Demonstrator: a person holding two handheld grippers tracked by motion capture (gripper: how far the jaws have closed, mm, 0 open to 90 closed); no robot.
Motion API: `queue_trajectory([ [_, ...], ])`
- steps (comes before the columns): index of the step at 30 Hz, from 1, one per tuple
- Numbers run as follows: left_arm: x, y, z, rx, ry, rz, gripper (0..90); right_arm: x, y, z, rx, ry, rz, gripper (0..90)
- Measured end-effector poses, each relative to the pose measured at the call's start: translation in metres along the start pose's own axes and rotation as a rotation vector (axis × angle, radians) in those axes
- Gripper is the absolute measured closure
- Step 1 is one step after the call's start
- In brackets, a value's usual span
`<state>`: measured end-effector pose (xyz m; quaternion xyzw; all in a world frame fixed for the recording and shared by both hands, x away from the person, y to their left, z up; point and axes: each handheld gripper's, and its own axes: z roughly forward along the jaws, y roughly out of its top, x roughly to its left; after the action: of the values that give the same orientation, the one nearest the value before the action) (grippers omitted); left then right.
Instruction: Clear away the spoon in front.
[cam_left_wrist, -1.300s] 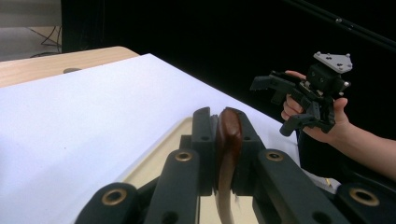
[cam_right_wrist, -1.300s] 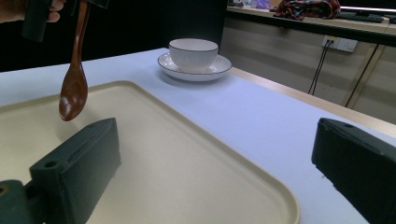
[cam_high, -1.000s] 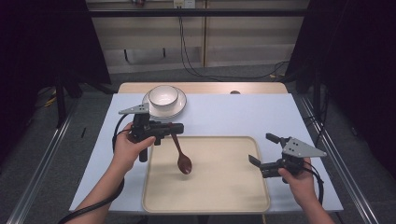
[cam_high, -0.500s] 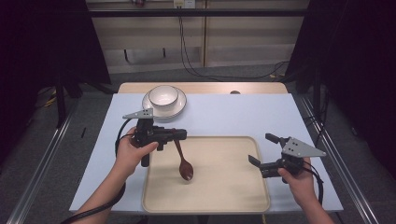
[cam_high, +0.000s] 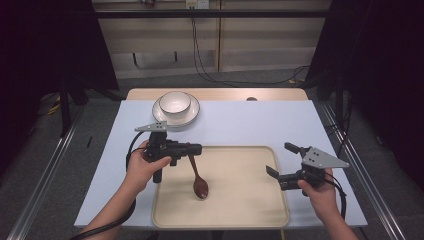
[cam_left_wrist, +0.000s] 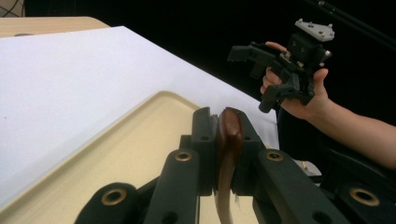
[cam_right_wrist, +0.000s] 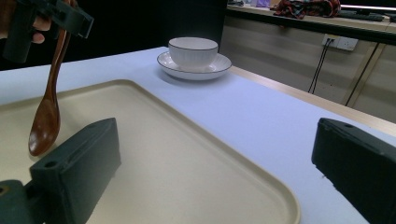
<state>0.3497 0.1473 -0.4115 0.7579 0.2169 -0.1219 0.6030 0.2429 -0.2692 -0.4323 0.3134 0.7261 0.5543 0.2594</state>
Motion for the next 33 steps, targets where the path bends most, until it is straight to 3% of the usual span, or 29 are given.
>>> queue_trajectory([
  [8, 0.003, -0.006, 0.004, 0.017, 0.001, 0.009, 82.7, 0.000, 0.000, 0.000, -0.002, -0.004, -0.002, 0.9],
  [28, 0.007, -0.010, 0.009, 0.035, 0.077, 0.031, 71.9, 0.000, 0.000, -0.001, 0.001, 0.004, -0.007, 0.9],
  [33, 0.007, -0.011, 0.012, 0.054, 0.095, 0.054, 68.3, 0.000, 0.000, 0.000, -0.003, -0.010, -0.007, 0.9],
])
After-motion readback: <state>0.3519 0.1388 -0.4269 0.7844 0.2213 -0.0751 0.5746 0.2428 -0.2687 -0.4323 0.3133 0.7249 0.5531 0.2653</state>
